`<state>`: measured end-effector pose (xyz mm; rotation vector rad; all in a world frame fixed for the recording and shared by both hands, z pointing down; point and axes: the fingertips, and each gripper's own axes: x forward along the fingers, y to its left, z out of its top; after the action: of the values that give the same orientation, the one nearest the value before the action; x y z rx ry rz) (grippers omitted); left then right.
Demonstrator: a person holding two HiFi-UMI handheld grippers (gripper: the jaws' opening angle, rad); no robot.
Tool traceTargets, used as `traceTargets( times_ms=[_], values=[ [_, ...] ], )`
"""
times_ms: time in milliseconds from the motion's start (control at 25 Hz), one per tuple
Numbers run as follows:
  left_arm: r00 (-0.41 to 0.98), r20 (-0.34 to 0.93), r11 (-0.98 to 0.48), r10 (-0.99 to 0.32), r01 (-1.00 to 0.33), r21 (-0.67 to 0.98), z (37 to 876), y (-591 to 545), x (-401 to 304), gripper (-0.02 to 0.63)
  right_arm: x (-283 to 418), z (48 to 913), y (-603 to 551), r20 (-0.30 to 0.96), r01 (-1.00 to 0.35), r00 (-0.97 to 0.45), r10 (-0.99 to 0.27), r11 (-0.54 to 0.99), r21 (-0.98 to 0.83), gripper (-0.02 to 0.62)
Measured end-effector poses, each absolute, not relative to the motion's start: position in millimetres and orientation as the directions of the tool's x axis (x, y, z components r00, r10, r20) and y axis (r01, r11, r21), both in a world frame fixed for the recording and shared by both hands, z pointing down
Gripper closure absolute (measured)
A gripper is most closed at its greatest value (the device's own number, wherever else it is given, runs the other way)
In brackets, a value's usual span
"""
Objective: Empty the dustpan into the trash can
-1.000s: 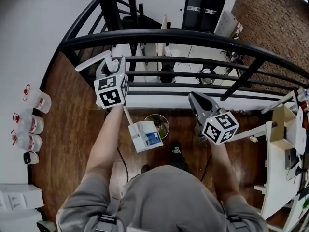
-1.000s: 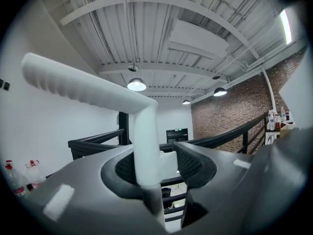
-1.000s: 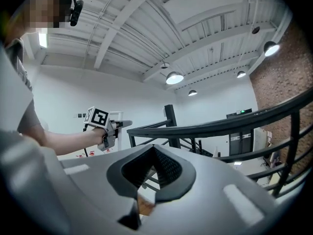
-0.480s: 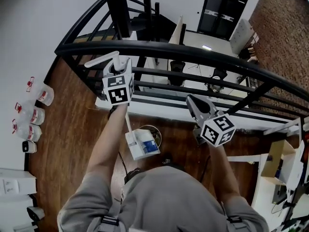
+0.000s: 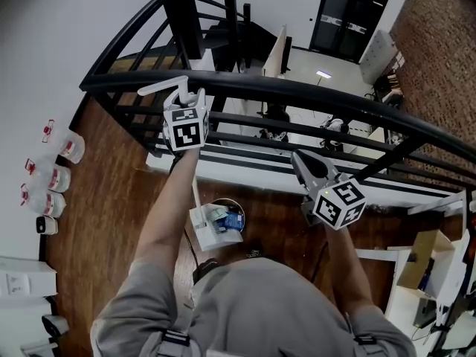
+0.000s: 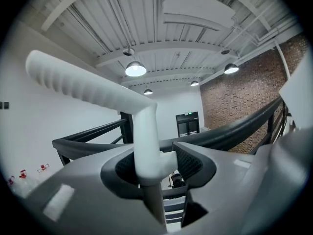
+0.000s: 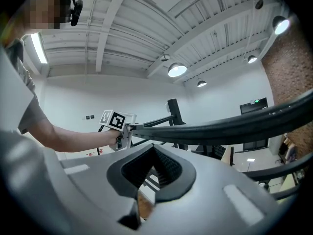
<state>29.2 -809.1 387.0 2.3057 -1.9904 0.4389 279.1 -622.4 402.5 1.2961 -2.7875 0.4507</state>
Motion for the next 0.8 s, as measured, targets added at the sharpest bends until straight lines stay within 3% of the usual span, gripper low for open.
traceTargets(
  times_ms=[800],
  values=[
    [0.145,0.230,-0.207,-0.962,-0.940,-0.273,373.4,-787.6,108.8,0.417,295.4,407.1,-623.3,0.137,-0.751,-0.649,-0.748,0.601,-0.274,0.597]
  ],
)
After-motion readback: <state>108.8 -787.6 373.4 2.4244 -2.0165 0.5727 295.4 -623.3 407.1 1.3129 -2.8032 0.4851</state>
